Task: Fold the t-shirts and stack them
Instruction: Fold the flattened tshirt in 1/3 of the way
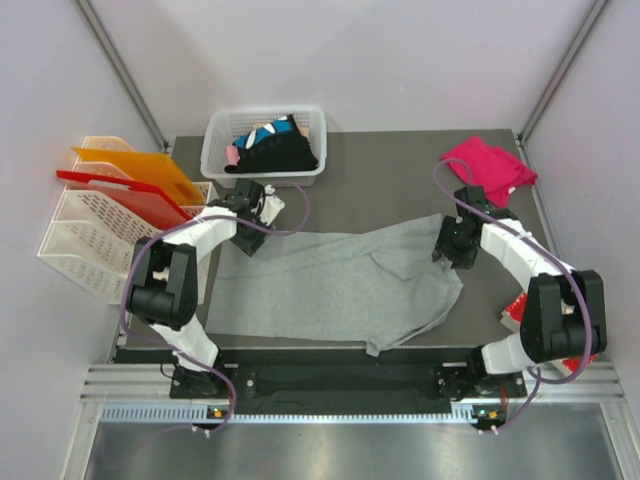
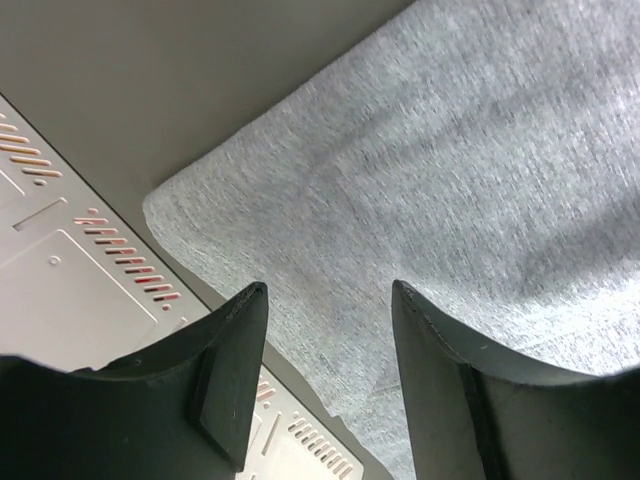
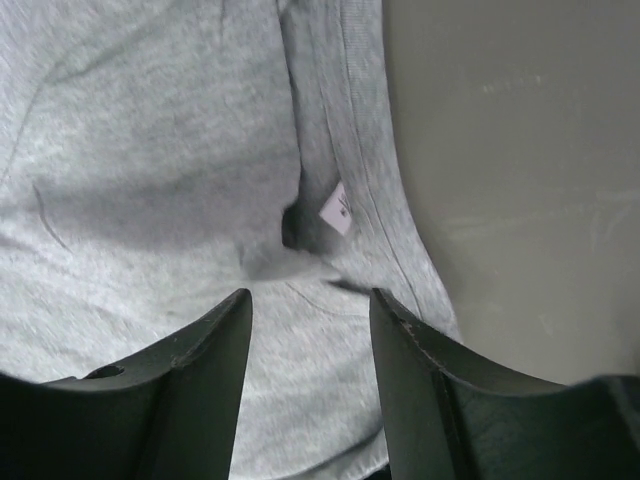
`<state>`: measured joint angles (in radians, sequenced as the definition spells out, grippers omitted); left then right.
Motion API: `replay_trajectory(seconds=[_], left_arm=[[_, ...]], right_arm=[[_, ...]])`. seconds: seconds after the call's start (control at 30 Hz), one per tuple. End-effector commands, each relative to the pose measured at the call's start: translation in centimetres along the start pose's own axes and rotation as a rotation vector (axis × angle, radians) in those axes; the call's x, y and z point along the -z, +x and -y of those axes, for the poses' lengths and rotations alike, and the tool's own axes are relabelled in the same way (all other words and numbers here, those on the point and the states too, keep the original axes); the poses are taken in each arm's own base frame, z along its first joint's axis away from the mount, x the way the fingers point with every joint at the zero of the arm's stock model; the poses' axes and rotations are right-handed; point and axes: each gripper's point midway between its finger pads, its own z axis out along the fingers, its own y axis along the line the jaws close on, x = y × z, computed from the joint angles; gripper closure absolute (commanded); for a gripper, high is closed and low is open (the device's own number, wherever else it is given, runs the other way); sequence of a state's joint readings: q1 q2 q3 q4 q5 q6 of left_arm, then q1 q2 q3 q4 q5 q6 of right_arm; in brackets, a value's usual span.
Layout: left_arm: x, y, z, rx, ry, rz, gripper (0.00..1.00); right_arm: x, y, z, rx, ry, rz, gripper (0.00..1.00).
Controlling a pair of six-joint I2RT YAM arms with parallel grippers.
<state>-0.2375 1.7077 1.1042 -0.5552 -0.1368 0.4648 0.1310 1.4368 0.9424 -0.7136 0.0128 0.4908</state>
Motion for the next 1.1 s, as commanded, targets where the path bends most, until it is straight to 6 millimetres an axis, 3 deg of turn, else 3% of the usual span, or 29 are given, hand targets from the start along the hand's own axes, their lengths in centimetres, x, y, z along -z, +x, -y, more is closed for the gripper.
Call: replay_trajectory(seconds=[0.0,0.27,0.43,0.63,0.7,0.87,1.07], left_arm=[[1.2,0.0,0.2,0.013,0.005,0.024,0.42],[0.7,0.1,0.2,0.001,0.001,0.022,0.42],[0.0,0.1,0.2,-0.002,0.001,0.013,0.42],[-0.2,0.0,0.3,0.002,0.007,0.008,0.42],[-0.2,-0.1,0.3,0.007,0.007,0.009,0.42],[-0.1,0.0,0.4,0.015,0.012,0.007,0.42],[-0.1,0.0,0.5,0.024,0.015,0.003,0.42]], right_arm=[[-0.9,-2.4,-1.8,0.017,-0.056,0.080,0.50],[-2.7,-2.2,-2.6,0.030,-0.088,0.040,0.56],[-3.1,-1.6,-3.0,0.016,-0.111,0.021,0.65],[-3.6,-1.0,-3.2,0.016,-0.127,0.000,0.67],[-3.5,-0.8,-3.3,0.020,-0.131,-0.006,0.67],[-3.6,0.5,-2.5,0.027,-0.117,-0.025,0.50],[-3.7,1.9,-1.9,0.019,-0.116,-0.028,0.53]])
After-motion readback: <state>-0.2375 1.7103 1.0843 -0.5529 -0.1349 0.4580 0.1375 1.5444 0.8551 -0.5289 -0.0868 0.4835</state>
